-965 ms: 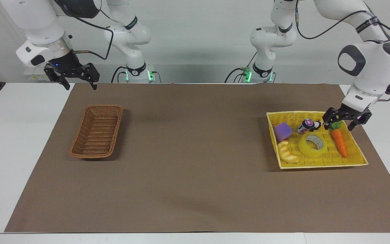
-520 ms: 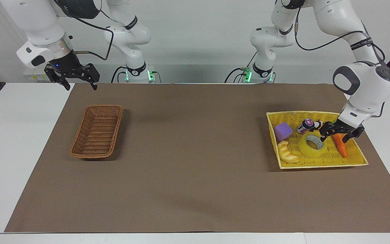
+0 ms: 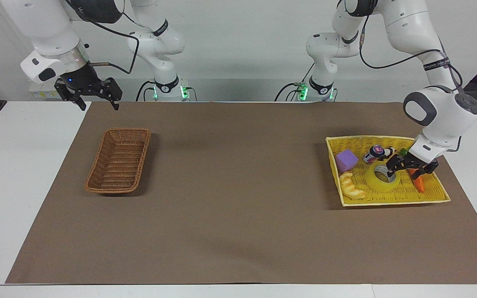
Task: Move tape to another basket
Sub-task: 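Reach the left gripper down into the yellow tray toward the tape roll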
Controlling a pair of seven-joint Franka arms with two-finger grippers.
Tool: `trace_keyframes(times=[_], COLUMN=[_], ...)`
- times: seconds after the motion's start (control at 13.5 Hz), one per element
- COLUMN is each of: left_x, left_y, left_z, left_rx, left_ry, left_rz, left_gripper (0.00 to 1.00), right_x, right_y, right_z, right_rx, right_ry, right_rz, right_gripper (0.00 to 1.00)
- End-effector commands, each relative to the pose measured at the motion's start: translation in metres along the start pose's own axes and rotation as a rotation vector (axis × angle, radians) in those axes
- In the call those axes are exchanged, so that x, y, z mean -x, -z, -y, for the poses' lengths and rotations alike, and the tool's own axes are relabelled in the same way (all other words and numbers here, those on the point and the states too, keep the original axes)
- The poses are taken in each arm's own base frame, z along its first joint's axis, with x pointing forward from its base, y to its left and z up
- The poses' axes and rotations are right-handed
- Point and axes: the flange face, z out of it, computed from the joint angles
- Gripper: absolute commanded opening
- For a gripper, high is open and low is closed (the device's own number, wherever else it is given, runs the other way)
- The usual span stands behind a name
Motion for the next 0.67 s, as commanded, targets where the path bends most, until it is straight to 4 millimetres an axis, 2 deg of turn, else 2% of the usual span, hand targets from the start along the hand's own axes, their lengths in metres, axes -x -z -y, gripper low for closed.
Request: trace_keyframes(times=[0.0, 0.07, 0.15, 0.3, 0.37, 0.59], left_x=[0.013, 0.020, 0.023, 0.022, 0.019, 0.018], left_y=[-0.021, -0.028, -0.030, -0.027, -0.024, -0.013], left_z=[0.005, 0.004, 0.007, 0.011, 0.010, 0.006], left_rx=[0.013, 0.019, 0.018, 0.016, 0.015, 0.020], left_ry=[-0.013, -0.012, -0.011, -0.005, -0.007, -0.010], left_rz=[0.018, 0.033, 0.035, 0.027, 0.021, 0.012], left_gripper=[0.87, 0.79, 0.64, 0.15, 0.00, 0.00], right_x=[0.006, 0.006, 0.006, 0.006, 0.007, 0.007], right_y=[0.000, 0.000, 0.000, 0.000, 0.000, 0.002], right_z=[0.002, 0.002, 0.002, 0.004, 0.004, 0.003], right_rx=[-0.018, -0.018, -0.018, -0.020, -0.020, -0.021], right_ry=[0.012, 0.012, 0.014, 0.015, 0.017, 0.016], right_rz=[-0.019, -0.019, -0.019, -0.017, -0.019, -0.024], right_gripper=[1.00, 1.00, 1.00, 1.00, 1.00, 1.00])
